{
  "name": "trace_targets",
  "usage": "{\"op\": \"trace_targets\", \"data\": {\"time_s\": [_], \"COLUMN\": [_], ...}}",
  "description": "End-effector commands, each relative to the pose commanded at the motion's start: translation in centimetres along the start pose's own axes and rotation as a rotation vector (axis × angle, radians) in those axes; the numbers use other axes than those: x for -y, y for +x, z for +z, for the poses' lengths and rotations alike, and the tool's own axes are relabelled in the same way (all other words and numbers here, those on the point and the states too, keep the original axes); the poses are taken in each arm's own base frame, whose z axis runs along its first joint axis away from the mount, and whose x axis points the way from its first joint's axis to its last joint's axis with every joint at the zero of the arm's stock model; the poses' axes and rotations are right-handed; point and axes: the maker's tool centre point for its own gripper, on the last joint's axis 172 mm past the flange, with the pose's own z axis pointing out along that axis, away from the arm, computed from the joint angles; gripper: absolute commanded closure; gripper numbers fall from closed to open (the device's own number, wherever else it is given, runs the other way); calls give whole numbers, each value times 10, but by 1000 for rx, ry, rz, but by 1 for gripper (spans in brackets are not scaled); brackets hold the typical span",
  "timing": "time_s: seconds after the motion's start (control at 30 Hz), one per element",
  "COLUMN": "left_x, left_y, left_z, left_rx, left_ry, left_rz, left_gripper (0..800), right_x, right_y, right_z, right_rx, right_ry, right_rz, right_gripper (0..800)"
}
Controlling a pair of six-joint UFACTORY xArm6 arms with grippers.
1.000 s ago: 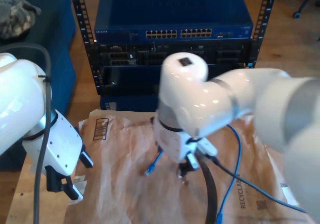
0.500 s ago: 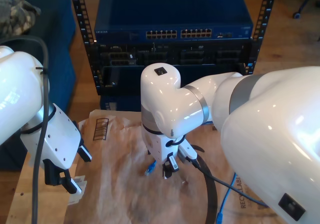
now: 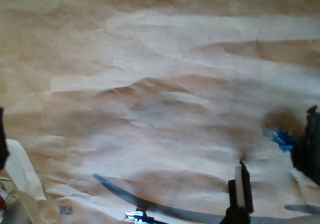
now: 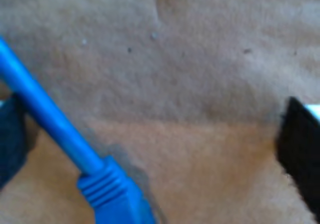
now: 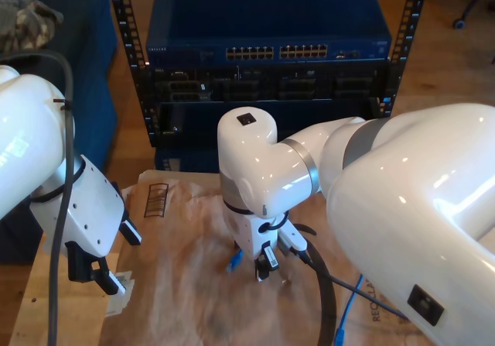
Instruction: Grab the cable and plug it in
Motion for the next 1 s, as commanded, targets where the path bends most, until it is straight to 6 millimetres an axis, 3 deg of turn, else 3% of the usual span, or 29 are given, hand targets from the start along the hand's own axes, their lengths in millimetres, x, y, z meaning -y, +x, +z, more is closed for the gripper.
{"op": "trace_targets", "data": {"time_s": [0.1, 0.23, 0.3, 0.47, 0.67, 0.87, 1.0], "left_x": [0, 0, 0, -4, -12, -14, -17], "left_y": [0, 0, 0, -2, -10, -65, -96], "left_z": [-1, -2, -2, -11, -31, -52, -82], "left_rx": [0, 0, 0, -2, 9, 251, 387], "left_ry": [-1, -3, -5, -21, -51, -72, -101], "left_rz": [1, 0, 1, 3, 8, -23, -23], "left_gripper": [1, 0, 0, 1, 0, 1, 3], "right_x": [0, 1, 8, 11, 10, -23, -43], "right_y": [1, 1, 0, -3, -10, -15, -34], "right_z": [0, -2, -6, -14, -91, -141, -193], "right_rx": [1, 3, 6, 16, 51, 121, 263], "right_ry": [0, 4, 35, 72, 192, 171, 238], "right_rz": [4, 13, 44, 58, 152, 338, 392], "right_gripper": [405, 585, 741, 787, 799, 799, 799]}}
